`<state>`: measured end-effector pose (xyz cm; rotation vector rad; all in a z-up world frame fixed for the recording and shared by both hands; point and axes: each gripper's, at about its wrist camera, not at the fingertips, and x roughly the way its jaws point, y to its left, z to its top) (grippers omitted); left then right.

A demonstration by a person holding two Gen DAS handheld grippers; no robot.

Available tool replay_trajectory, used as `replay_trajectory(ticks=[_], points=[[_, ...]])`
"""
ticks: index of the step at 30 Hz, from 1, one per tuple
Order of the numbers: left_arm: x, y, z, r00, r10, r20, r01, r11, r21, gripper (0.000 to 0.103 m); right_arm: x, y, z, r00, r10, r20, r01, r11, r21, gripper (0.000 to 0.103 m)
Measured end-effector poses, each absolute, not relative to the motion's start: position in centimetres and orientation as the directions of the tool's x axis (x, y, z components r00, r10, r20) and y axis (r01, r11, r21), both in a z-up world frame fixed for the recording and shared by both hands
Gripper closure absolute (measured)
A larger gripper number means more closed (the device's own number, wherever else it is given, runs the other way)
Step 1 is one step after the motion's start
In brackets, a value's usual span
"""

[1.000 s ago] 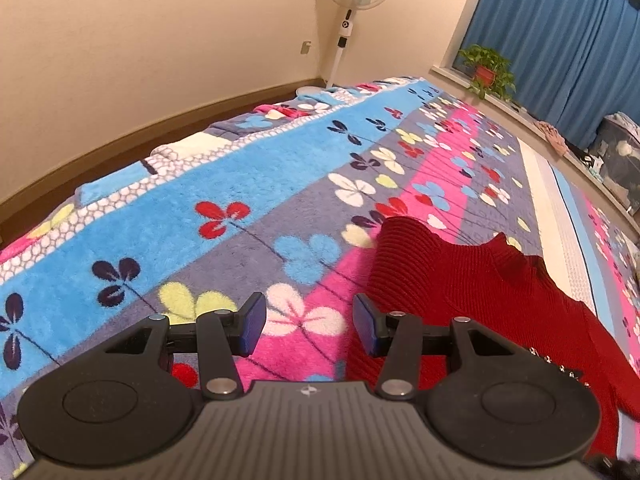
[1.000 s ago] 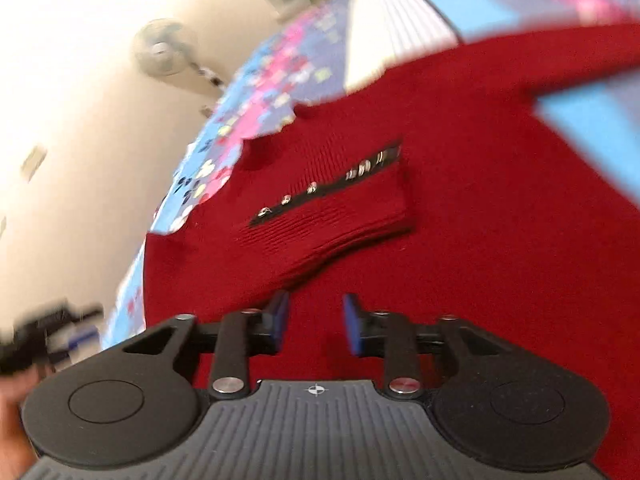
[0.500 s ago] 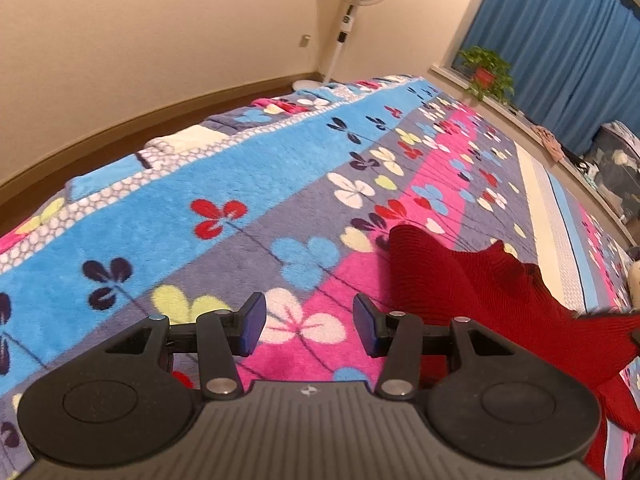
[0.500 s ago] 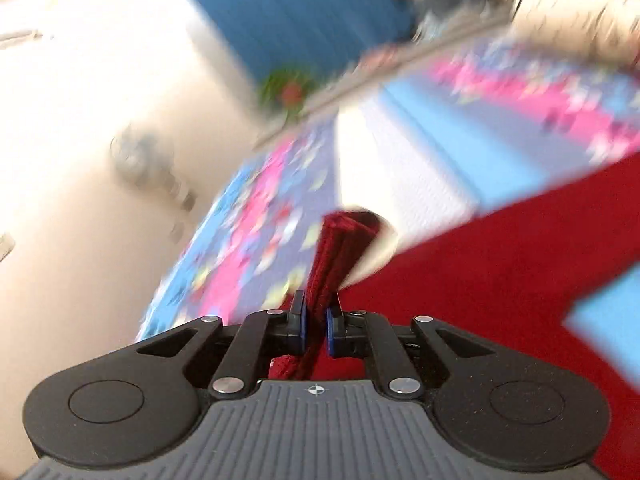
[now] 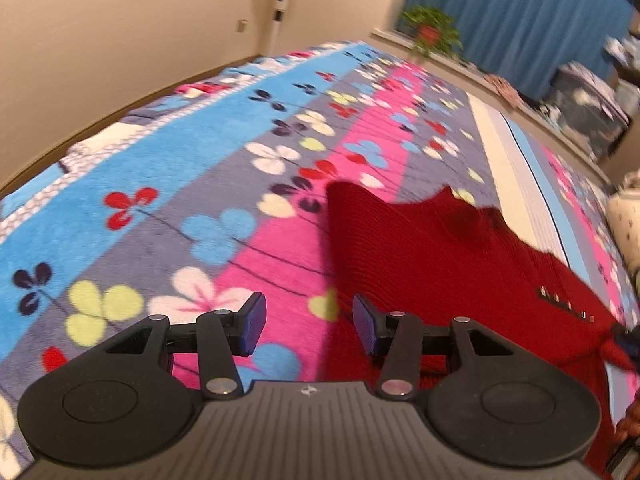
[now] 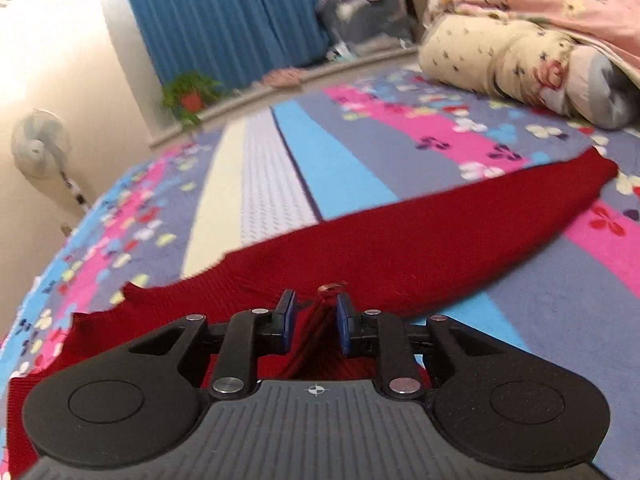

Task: Fold small clothes
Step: 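Grasp the other sleeve with the right gripper and lift it, then fold the held sleeve across the sweater body with the right gripper, release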

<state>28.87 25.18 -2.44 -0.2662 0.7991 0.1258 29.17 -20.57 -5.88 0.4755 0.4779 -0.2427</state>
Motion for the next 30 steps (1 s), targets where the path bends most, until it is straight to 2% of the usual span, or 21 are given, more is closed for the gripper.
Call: replay_trajectory(ticks=[4,6,8,10,12,13,14,16,22,27,28,30], points=[[29.4,24.2,-3.2,0.678,0.016,-0.735,-0.201,0.966,-0.164,0.05,29.1,-21.2,-6.0,0.888,-0.045,-0.458,0.26,0.87,0.419,0.079],[29.4,23.9,-3.1,0.684,0.024,-0.729,-0.194,0.969,-0.151,0.05,29.6,-21.2,-6.2,0.877,-0.051,-0.478,0.248,0.9,0.358,0.08],[29.4,23.7,-3.1,0.686,0.031,-0.727,-0.186,0.973,-0.134,0.05,29.9,-22.6,-6.7,0.842,-0.109,-0.528,0.318,0.891,0.324,0.08],[29.4,23.6,-3.1,0.686,0.037,-0.727,-0.176,0.978,-0.116,0.05,29.8,-26.0,-7.3,0.826,-0.131,-0.548,0.388,0.837,0.386,0.08],[29.4,23.6,-3.1,0.683,0.03,-0.73,-0.164,0.98,-0.114,0.05,29.5,-28.9,-7.7,0.815,-0.176,-0.553,0.43,0.823,0.371,0.078],[29.4,23.6,-3.1,0.683,0.02,-0.73,-0.153,0.981,-0.116,0.05,29.3,-30.5,-8.0,0.812,-0.193,-0.551,0.44,0.823,0.359,0.071],[29.3,23.6,-3.2,0.684,0.014,-0.729,-0.139,0.984,-0.112,0.05,29.1,-31.8,-8.3,0.809,-0.206,-0.551,0.45,0.82,0.354,0.058],[29.2,23.4,-3.5,0.684,0.032,-0.729,-0.127,0.989,-0.076,0.05,28.6,-34.8,-9.2,0.8,-0.241,-0.55,0.486,0.798,0.357,0.05],[29.4,23.4,-4.7,0.665,0.073,-0.744,-0.119,0.993,-0.009,0.05,28.6,-42.3,-12.5,0.751,-0.278,-0.599,0.596,0.675,0.435,0.049],[29.3,22.8,-5.1,0.668,0.092,-0.739,-0.095,0.995,0.038,0.05,28.9,-46.5,-13.4,0.772,-0.259,-0.581,0.614,0.543,0.574,0.049],[29.3,22.7,-5.1,0.667,0.094,-0.739,-0.092,0.995,0.044,0.05,29.5,-47.0,-13.4,0.768,-0.264,-0.584,0.621,0.531,0.577,0.052],[29.3,22.8,-5.2,0.667,0.097,-0.739,-0.09,0.995,0.049,0.05,30.1,-47.9,-13.3,0.749,-0.284,-0.598,0.645,0.518,0.562,0.064]])
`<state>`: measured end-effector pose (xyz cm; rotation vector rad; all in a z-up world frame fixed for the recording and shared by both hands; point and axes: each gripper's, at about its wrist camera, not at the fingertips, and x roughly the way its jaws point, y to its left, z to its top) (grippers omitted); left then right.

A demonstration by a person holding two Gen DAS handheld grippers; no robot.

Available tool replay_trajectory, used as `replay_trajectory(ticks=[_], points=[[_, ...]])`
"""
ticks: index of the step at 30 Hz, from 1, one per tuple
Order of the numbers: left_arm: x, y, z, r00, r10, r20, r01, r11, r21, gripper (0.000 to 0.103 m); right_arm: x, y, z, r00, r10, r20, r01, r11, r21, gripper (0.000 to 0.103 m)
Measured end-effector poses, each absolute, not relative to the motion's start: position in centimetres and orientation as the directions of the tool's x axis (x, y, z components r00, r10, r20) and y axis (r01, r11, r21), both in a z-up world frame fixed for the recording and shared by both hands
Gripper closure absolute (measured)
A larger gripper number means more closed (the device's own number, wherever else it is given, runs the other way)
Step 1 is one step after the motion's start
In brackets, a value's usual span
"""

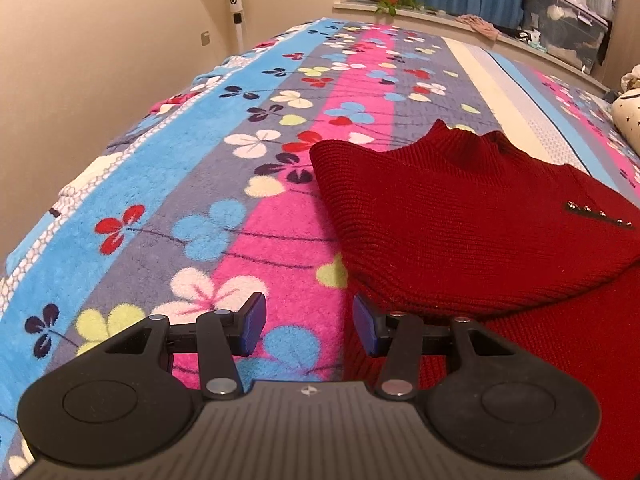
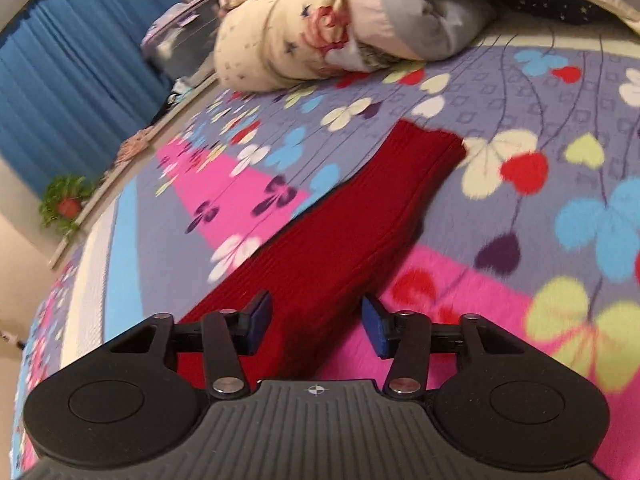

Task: Fold small clothes
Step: 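Fold the held sleeve across the sweater body with the right gripper, release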

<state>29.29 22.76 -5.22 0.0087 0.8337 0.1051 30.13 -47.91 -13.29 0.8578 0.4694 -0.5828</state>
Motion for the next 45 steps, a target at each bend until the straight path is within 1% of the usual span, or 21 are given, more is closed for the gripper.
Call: replay_trajectory(ticks=[1,2,4,6,8,10,12,14,15,16,17,18,20,22,23,26,29,35,38,42,45], points=[[29.3,22.8,-5.2,0.668,0.096,-0.738,-0.091,0.995,0.047,0.05,30.2,-48.2,-13.1,0.737,-0.297,-0.607,0.659,0.515,0.548,0.084],[29.3,22.9,-5.1,0.669,0.094,-0.737,-0.093,0.995,0.043,0.05,30.4,-48.5,-12.9,0.727,-0.307,-0.614,0.669,0.518,0.533,0.088],[29.3,23.0,-5.0,0.673,0.089,-0.734,-0.096,0.995,0.032,0.05,30.8,-48.2,-11.7,0.726,-0.329,-0.604,0.666,0.556,0.497,0.09],[29.2,23.2,-4.7,0.678,0.082,-0.73,-0.098,0.995,0.021,0.05,31.5,-46.1,-9.5,0.737,-0.378,-0.56,0.647,0.634,0.423,0.091],[29.1,23.4,-4.4,0.683,0.076,-0.727,-0.099,0.995,0.011,0.05,32.4,-42.4,-6.5,0.778,-0.406,-0.48,0.59,0.734,0.336,0.091],[28.9,23.6,-4.0,0.69,0.068,-0.72,-0.104,0.995,-0.006,0.05,33.0,-37.7,-3.7,0.833,-0.388,-0.395,0.511,0.814,0.276,0.091],[28.8,24.0,-3.6,0.695,0.064,-0.717,-0.115,0.993,-0.024,0.05,33.0,-31.7,-0.8,0.908,-0.299,-0.293,0.373,0.895,0.244,0.091],[28.7,24.4,-3.5,0.694,0.06,-0.717,-0.133,0.99,-0.047,0.05,32.2,-24.2,1.6,0.971,-0.143,-0.189,0.179,0.965,0.193,0.091],[28.7,24.7,-3.5,0.692,0.056,-0.719,-0.142,0.988,-0.06,0.05,31.6,-20.8,2.2,0.985,-0.057,-0.16,0.084,0.982,0.17,0.091],[28.7,25.0,-3.5,0.691,0.053,-0.721,-0.149,0.986,-0.071,0.05,30.9,-16.8,2.5,0.985,0.078,-0.154,-0.054,0.986,0.158,0.089],[28.7,25.2,-3.6,0.688,0.051,-0.724,-0.158,0.984,-0.08,0.05,30.5,-13.9,2.5,0.965,0.196,-0.176,-0.167,0.972,0.165,0.085],[28.6,25.5,-3.7,0.683,0.052,-0.729,-0.169,0.982,-0.088,0.05,30.3,-11.3,2.0,0.924,0.313,-0.221,-0.276,0.944,0.182,0.085],[28.6,25.9,-3.9,0.674,0.049,-0.737,-0.181,0.978,-0.1,0.05,29.5,-6.3,0.2,0.791,0.493,-0.363,-0.462,0.869,0.174,0.084],[28.3,26.1,-3.9,0.672,0.049,-0.739,-0.184,0.978,-0.103,0.05,27.8,-3.3,-1.9,0.691,0.525,-0.497,-0.544,0.83,0.12,0.084],[28.2,26.1,-3.9,0.672,0.047,-0.739,-0.183,0.978,-0.104,0.05,26.9,-2.9,-2.7,0.661,0.524,-0.537,-0.565,0.819,0.104,0.084],[27.8,26.1,-3.5,0.682,0.038,-0.731,-0.18,0.977,-0.117,0.05,23.7,-4.8,-3.2,0.641,0.504,-0.579,-0.581,0.811,0.062,0.078],[27.5,26.0,-3.2,0.688,0.034,-0.725,-0.178,0.976,-0.123,0.05,20.4,-8.4,-2.3,0.673,0.447,-0.59,-0.535,0.844,0.029,0.073],[26.7,25.7,-3.2,0.693,0.046,-0.72,-0.19,0.974,-0.12,0.05,12.8,-18.1,0.3,0.748,0.335,-0.573,-0.413,0.911,-0.008,0.066],[25.3,25.1,-3.1,0.707,0.078,-0.703,-0.192,0.978,-0.084,0.05,9.6,-21.7,1.4,0.792,0.282,-0.541,-0.358,0.933,-0.039,0.061],[23.0,24.1,-2.1,0.737,0.103,-0.669,-0.165,0.986,-0.03,0.05,6.8,-25.9,1.9,0.833,0.231,-0.503,-0.262,0.965,0.008,0.061],[20.7,24.0,0.2,0.755,0.1,-0.648,-0.162,0.986,-0.037,0.05,5.9,-28.2,1.2,0.842,0.199,-0.502,-0.19,0.979,0.069,0.061]])
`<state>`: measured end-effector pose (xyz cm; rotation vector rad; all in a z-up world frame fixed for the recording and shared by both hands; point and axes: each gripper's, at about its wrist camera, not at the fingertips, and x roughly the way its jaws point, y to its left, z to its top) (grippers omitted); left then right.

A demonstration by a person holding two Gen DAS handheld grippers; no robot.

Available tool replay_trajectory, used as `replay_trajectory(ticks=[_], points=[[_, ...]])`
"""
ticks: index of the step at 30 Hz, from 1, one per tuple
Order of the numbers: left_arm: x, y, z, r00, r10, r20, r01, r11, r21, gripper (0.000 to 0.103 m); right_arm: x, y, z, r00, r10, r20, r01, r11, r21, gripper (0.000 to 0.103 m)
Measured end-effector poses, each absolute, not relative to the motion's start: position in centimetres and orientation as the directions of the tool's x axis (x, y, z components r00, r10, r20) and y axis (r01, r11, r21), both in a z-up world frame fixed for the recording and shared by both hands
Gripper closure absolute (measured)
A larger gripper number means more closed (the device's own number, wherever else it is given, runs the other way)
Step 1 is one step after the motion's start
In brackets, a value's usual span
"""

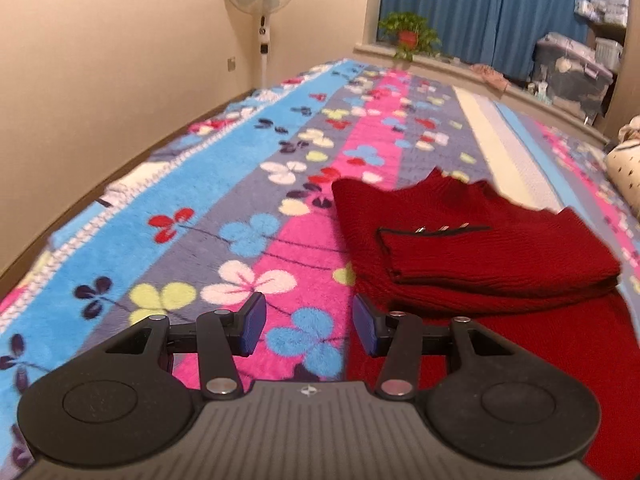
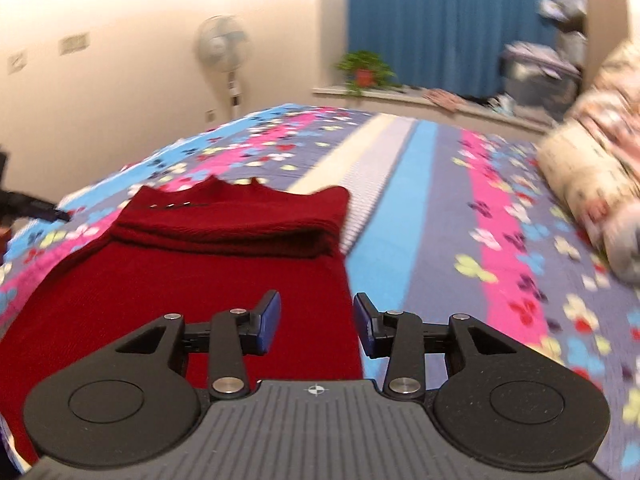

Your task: Fold small clothes

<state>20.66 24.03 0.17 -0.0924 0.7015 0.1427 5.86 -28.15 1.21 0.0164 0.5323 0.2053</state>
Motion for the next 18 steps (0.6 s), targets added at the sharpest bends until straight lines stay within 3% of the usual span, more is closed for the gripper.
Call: replay_trajectory(ticks=[6,11,18], points=[[13.0,22.0,5.0,0.815,0.062,-0.576,-0.069,0.998,0.009,0.05,3.1,-31.5,-1.3,0.855,0.183,-0.485,-0.139,0.982,0.126,0.061],[7.2,19.4,3.6,0.821,0.03,-0.571,-0.011,0.999,0.037,0.05,1.9,-33.8,-4.2,0.835,0.153,-0.528,-0.091,0.986,0.141,0.061],[4.7,18.2,-2.1,0.724,0.036,-0.689,-0.074,0.997,-0.026,0.05,1.4,-35.5,-5.4,0.83,0.153,-0.537,-0.071,0.983,0.169,0.061]])
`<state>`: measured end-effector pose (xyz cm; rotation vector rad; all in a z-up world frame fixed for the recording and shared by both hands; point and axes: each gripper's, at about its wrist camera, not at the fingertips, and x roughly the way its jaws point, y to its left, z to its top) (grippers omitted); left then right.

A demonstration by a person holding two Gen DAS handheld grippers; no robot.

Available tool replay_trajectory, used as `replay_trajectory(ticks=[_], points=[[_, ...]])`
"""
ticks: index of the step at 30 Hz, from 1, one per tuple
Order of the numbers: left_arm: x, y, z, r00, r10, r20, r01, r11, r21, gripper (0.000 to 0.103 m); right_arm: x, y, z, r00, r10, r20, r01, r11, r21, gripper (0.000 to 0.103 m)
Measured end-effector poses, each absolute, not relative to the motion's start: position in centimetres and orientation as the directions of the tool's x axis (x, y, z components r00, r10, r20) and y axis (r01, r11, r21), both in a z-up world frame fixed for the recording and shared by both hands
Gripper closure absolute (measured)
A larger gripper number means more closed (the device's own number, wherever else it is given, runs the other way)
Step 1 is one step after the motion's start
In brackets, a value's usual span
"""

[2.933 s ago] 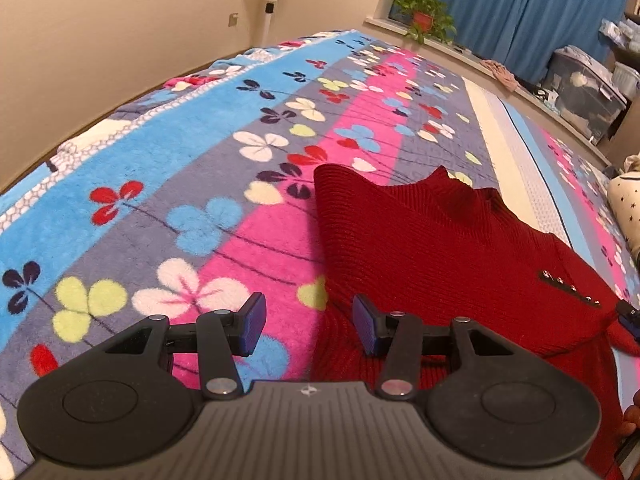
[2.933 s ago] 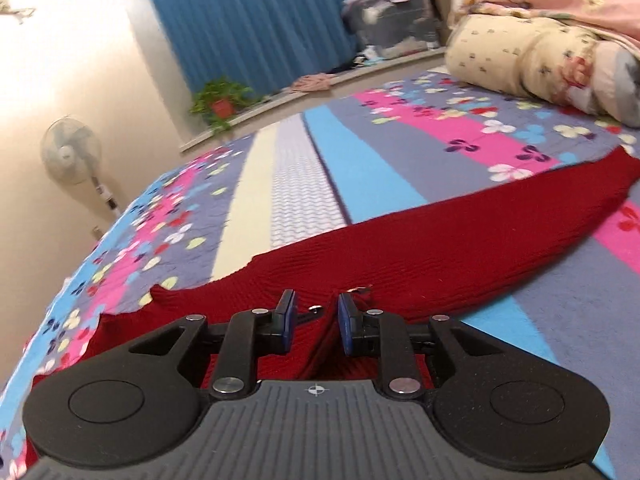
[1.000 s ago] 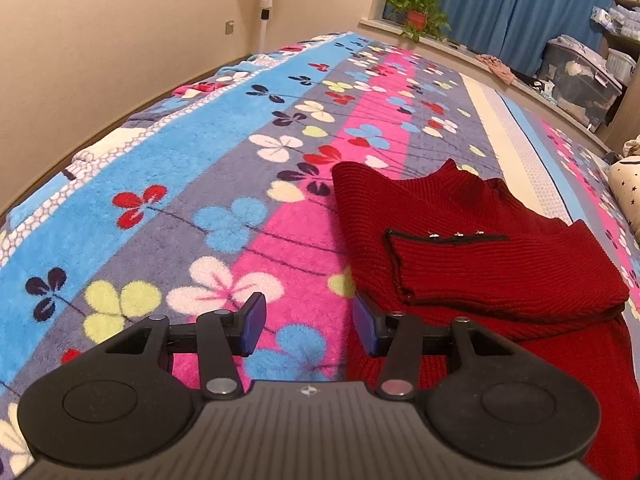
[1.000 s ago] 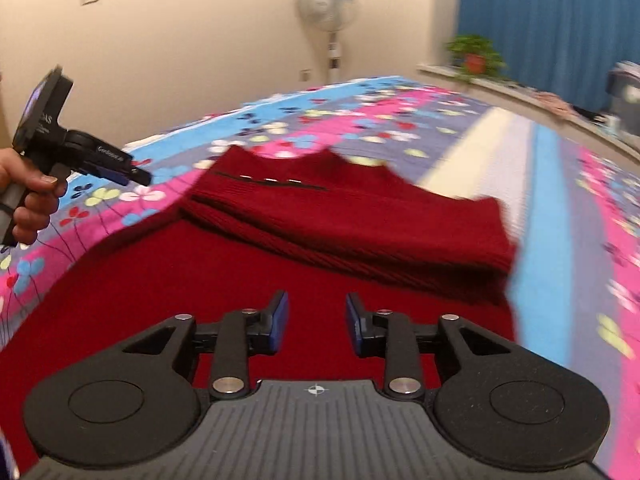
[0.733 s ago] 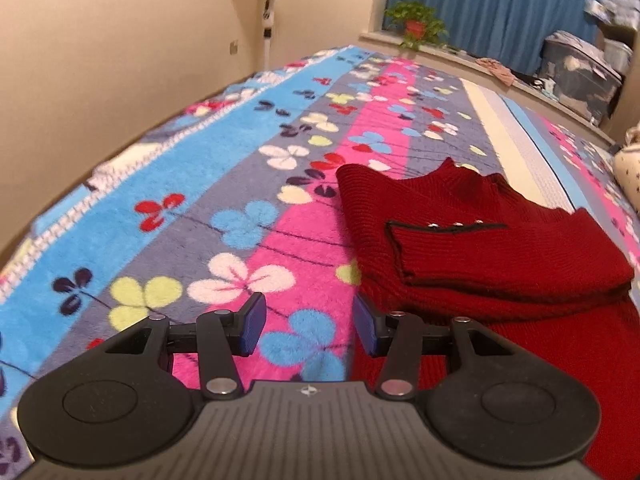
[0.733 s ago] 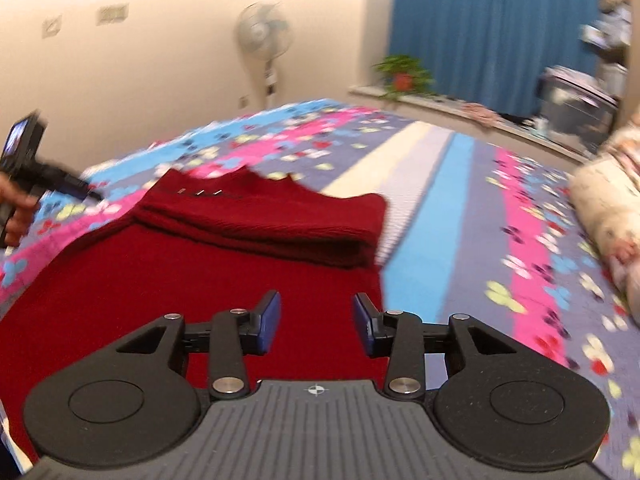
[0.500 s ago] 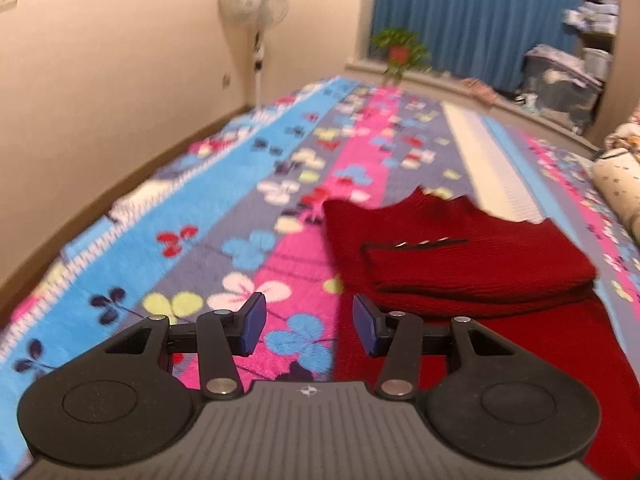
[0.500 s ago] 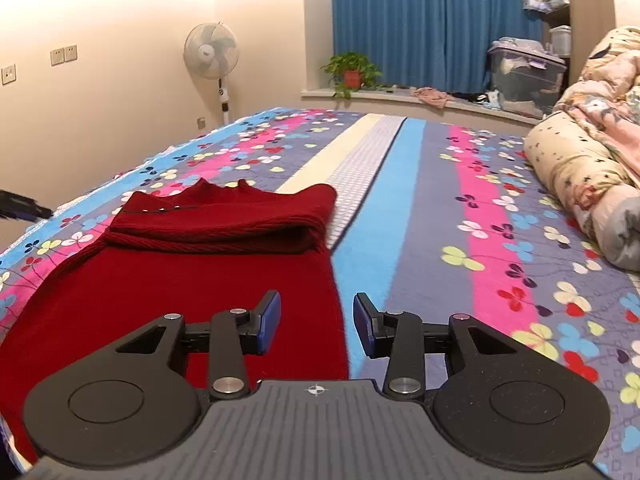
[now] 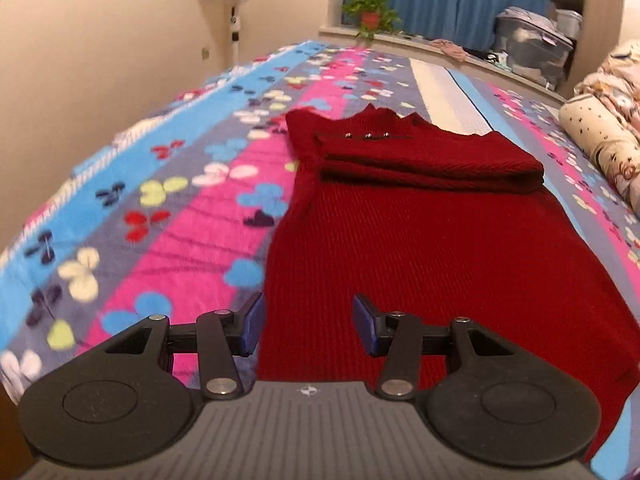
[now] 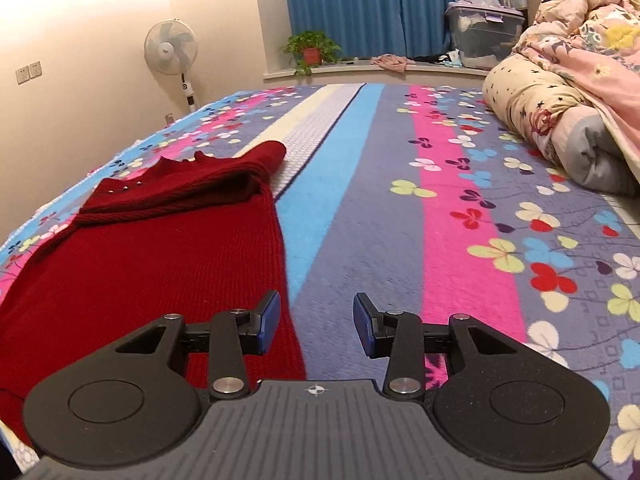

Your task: Fold small clothes

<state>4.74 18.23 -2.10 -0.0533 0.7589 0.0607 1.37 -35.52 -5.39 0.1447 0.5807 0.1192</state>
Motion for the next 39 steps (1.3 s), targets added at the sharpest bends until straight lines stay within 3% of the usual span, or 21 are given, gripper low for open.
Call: replay_trajectory(ticks=[9,17,25,39], points=[[4.6,20.1,-4.5,0.634,-0.004,-0.773,-0.129,0.985,-0.111,0.05,2.6,-35.4,-6.4,0.782,0.172,-0.599,-0.049,0.975,0.216,0.059],[3.6,21.4,-6.2,0.559,0.016,-0.829,-0.177,0.979,-0.1,0.05,4.0,-34.5,-8.6,0.692,0.195,-0.695,-0.032,0.97,0.241,0.054],[3.5,22.3,-7.8,0.487,-0.002,-0.874,-0.203,0.972,-0.115,0.049,5.7,-32.5,-10.7,0.602,0.164,-0.782,-0.039,0.984,0.176,0.053],[3.5,22.2,-7.9,0.487,0.0,-0.873,-0.196,0.975,-0.109,0.049,6.2,-31.7,-11.0,0.591,0.156,-0.791,-0.047,0.986,0.16,0.047]])
